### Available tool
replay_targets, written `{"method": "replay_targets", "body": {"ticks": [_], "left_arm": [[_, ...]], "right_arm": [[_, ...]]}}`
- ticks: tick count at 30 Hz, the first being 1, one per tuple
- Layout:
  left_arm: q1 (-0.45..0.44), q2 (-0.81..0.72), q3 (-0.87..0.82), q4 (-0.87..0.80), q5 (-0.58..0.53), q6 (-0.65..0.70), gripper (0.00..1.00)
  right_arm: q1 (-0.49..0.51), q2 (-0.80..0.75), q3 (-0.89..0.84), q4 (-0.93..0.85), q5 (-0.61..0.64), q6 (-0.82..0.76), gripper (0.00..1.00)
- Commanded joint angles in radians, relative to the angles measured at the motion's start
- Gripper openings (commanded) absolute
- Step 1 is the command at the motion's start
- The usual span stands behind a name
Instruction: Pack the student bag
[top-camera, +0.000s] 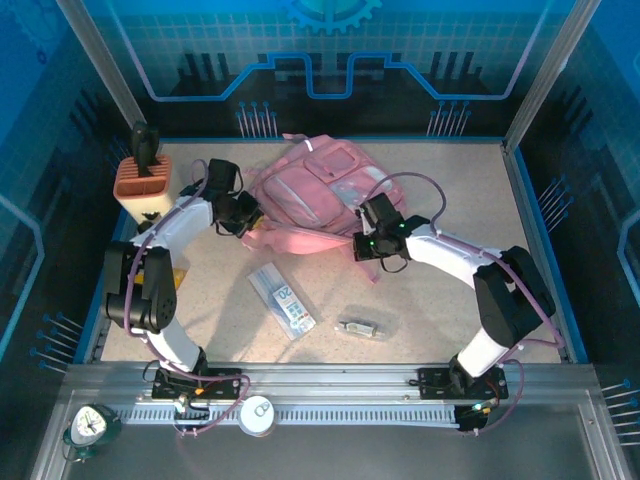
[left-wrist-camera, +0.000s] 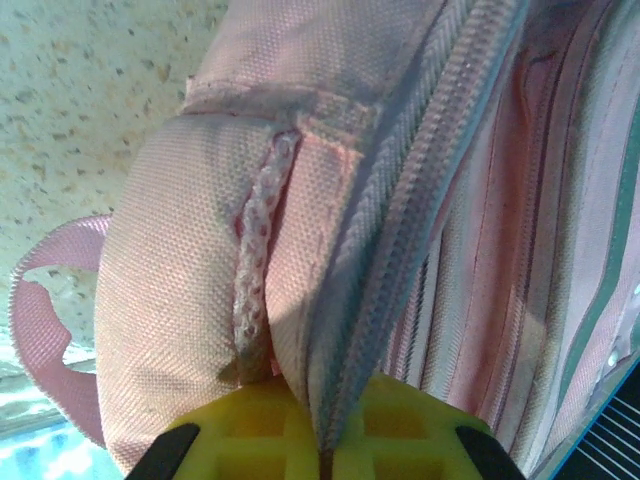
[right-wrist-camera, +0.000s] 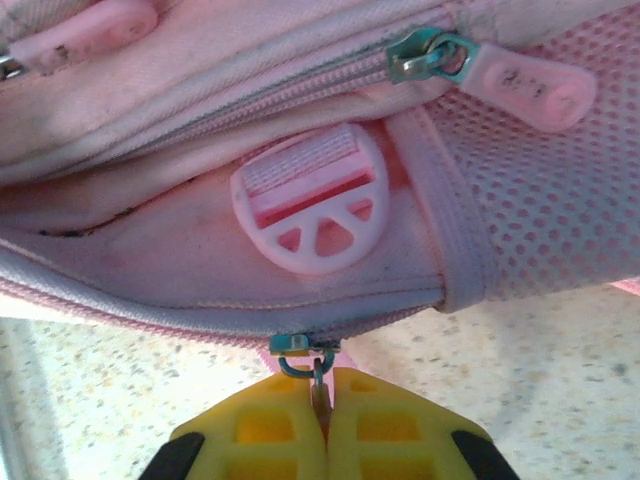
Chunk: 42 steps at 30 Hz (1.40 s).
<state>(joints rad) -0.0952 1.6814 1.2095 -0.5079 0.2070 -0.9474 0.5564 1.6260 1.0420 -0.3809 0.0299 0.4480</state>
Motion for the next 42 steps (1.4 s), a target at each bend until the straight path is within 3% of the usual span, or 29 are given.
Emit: {"method": "replay_targets", "body": {"ticks": [1,2,4,6,8,14,18,23,29,42], "left_arm": [[0.054,-0.026,0.037,0.032,-0.108,0.053,0.0],[0.047,-0.036,0.03,0.032,-0.104,0.058,0.0],[0.033,-0.061,0.017,0.022,-0.093,0.076,0.18],[0.015,-0.1,-0.004,-0.003,-0.112,0.078,0.25],[-0.01,-0.151,-0.045,0.009,-0.119,0.065,0.28],[-0.142,-0.241,-0.103,0.058,-0.145,-0.006,0.34],[-0.269,-0.226,-0.092,0.101,-0.158,-0.052,0.35],[-0.412,-0.163,-0.06,0.141,-0.206,-0.083,0.35],[-0.494,-0.087,-0.042,0.145,-0.231,-0.103,0.34],[-0.526,-0.004,-0.065,0.165,-0.217,-0.139,0.3]], "right_arm": [[0.004,-0.033,0.018,-0.076,-0.048,0.021,0.14],[0.002,-0.045,0.016,-0.079,-0.069,0.029,0.19],[-0.001,-0.074,0.02,-0.088,-0.086,0.031,0.32],[-0.011,-0.104,0.028,-0.104,-0.098,0.029,0.38],[-0.032,-0.124,0.034,-0.111,-0.12,0.03,0.47],[-0.126,-0.079,0.087,-0.117,-0.264,0.092,0.55],[-0.144,-0.024,0.165,-0.169,-0.22,0.164,0.64],[-0.161,0.082,0.236,-0.155,-0.23,0.251,0.63],[-0.181,0.167,0.277,-0.101,-0.218,0.337,0.58],[-0.199,0.293,0.336,-0.013,-0.223,0.434,0.55]]}}
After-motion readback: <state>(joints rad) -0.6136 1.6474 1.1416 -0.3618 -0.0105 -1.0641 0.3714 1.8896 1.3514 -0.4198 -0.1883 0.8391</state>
